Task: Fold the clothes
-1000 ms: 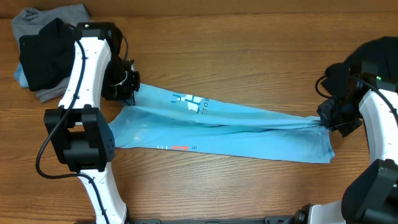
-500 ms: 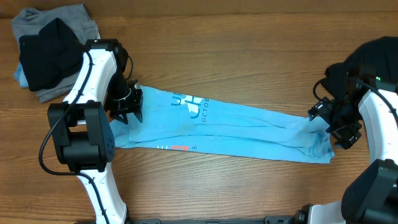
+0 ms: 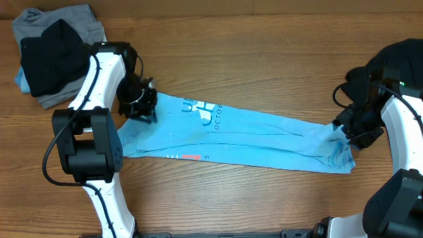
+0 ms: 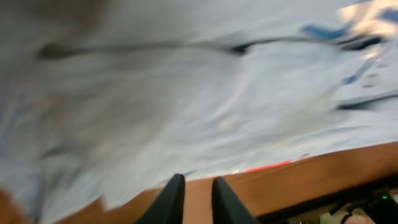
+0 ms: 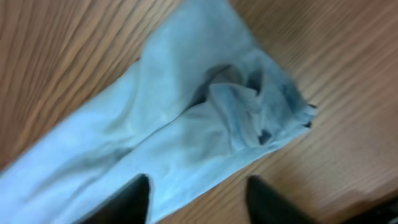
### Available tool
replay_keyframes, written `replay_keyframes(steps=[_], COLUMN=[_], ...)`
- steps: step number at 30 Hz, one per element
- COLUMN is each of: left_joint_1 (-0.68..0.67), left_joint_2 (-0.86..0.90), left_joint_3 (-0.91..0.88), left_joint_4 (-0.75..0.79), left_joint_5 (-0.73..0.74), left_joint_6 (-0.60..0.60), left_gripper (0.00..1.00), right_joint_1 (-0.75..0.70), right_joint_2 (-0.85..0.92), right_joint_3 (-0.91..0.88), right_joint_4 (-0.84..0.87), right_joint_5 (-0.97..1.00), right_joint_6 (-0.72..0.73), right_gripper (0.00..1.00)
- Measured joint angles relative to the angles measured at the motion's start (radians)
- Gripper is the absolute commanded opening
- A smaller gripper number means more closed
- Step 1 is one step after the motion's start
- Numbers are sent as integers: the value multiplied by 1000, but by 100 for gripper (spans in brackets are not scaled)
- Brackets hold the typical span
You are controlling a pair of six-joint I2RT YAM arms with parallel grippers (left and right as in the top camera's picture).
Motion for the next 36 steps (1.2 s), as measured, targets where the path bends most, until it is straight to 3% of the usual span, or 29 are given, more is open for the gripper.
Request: replay_keyframes(steps=[4, 13, 29, 36], left_joint_1=[-74, -241, -197, -63], left_joint_2=[0, 0, -49, -62], left_joint_3=[0, -30, -349, -410], left_joint_4=[41, 83, 347, 343], left_joint_5=[60, 23, 53, 119], left_joint_6=[20, -47, -111, -112], left_gripper=[4, 4, 4, 4], right_joint_1=[42, 132, 132, 123], right_joint_2=[0, -2, -2, 25], right_joint_3=[0, -49, -351, -391], right_joint_4=[-1, 101, 371, 406], right_joint_5=[-49, -74, -78, -72], right_joint_6=[-34, -35, 19, 48], right_gripper=[25, 13, 11, 11])
